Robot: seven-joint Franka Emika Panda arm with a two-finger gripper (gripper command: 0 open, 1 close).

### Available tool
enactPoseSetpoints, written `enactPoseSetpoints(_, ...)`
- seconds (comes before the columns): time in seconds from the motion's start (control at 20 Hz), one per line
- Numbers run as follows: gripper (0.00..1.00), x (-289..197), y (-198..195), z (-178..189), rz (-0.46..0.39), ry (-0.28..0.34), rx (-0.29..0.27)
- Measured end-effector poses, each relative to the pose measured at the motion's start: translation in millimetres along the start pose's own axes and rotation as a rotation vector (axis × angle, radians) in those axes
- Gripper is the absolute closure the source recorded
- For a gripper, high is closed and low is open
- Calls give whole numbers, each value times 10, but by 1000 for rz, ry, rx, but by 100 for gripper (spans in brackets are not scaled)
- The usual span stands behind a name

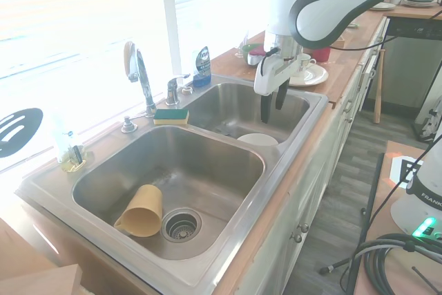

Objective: Turn on the faucet

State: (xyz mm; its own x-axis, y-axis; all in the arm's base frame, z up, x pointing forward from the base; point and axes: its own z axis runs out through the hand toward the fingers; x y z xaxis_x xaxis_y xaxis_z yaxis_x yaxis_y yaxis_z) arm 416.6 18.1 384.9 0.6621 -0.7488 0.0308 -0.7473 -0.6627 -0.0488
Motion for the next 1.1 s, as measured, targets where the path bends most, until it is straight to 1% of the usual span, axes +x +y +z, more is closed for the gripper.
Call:
enactPoseSetpoints(0.1, 0, 3, -1, 34, -4, -2, -9)
enactPoseSetpoints(0.15, 100, 7, -3, 51, -7, -2, -13)
enactPoseSetpoints(0.45, 100, 38, -33, 100, -17, 11, -19)
enactPoseSetpoints(0.7, 100, 55, -36, 141, -15, 8, -23)
enactPoseSetpoints(1.1, 100, 90, -71, 151, -13, 20, -23)
